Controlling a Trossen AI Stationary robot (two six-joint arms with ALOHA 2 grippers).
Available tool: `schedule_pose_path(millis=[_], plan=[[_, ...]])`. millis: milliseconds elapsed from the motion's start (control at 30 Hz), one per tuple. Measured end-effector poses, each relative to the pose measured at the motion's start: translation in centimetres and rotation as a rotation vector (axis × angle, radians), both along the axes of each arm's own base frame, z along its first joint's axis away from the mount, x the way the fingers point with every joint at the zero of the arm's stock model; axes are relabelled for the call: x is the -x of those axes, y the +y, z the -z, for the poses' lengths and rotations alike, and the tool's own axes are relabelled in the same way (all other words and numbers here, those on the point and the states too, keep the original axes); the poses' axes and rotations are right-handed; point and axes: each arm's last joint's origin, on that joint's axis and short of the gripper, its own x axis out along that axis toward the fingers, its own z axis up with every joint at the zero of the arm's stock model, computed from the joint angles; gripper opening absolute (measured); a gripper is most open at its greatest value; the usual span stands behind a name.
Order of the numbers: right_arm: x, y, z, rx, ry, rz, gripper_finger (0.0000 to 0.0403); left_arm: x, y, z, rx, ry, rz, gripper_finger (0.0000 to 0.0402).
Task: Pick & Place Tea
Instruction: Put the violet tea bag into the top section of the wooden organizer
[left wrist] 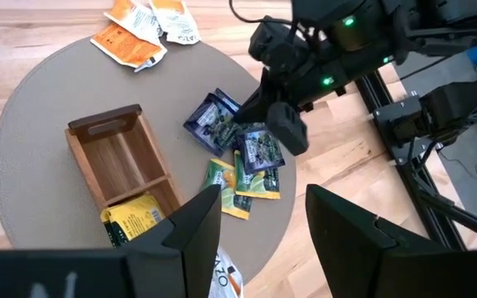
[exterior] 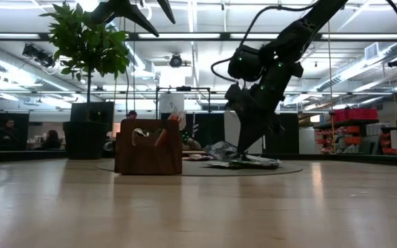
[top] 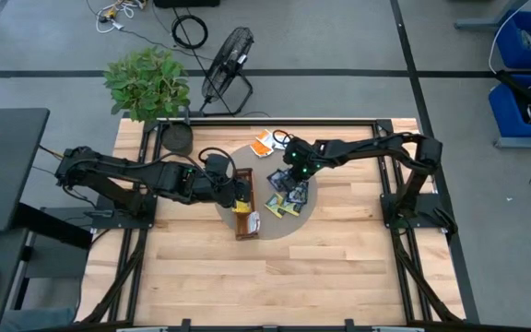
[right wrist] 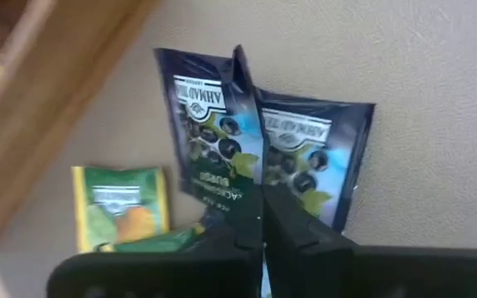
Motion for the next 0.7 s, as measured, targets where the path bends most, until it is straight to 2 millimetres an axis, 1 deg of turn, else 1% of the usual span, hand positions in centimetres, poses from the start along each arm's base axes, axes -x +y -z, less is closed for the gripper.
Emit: schedule_pose_path(millis=[100, 233, 367, 467, 600, 700], plan=[[0.2, 0.1, -1.3, 0.005, -0.038, 0.009, 0.0002, 0.0, 0.0, 0.0, -0.004, 0.003, 0.005, 0.0183], [0.8, 0.3, -3.8, 0.029, -0.112, 0.016, 0.0002, 0.0, 0.0, 0.0, -0.005, 0.004, 0.005, 0.0183], [2.2, 0.8, -6.8, 0.048, -0.171, 0.015, 0.0001, 0.0, 0.0, 0.0, -0.022, 0.014, 0.022, 0.0183], [3.6, 1.4, -8.9, 0.037, -0.209, 0.003, 0.0001, -0.1, 0.0, -0.1, -0.043, 0.022, 0.045, 0.0183], [5.4, 2.2, -11.7, 0.033, -0.282, 0.005, 0.0001, -0.7, -0.2, -0.6, -0.097, -0.01, 0.139, 0.0183], [6.5, 2.8, -13.3, 0.023, -0.345, -0.003, 0.0, -1.5, -0.3, -1.5, -0.19, -0.067, 0.254, 0.0183]])
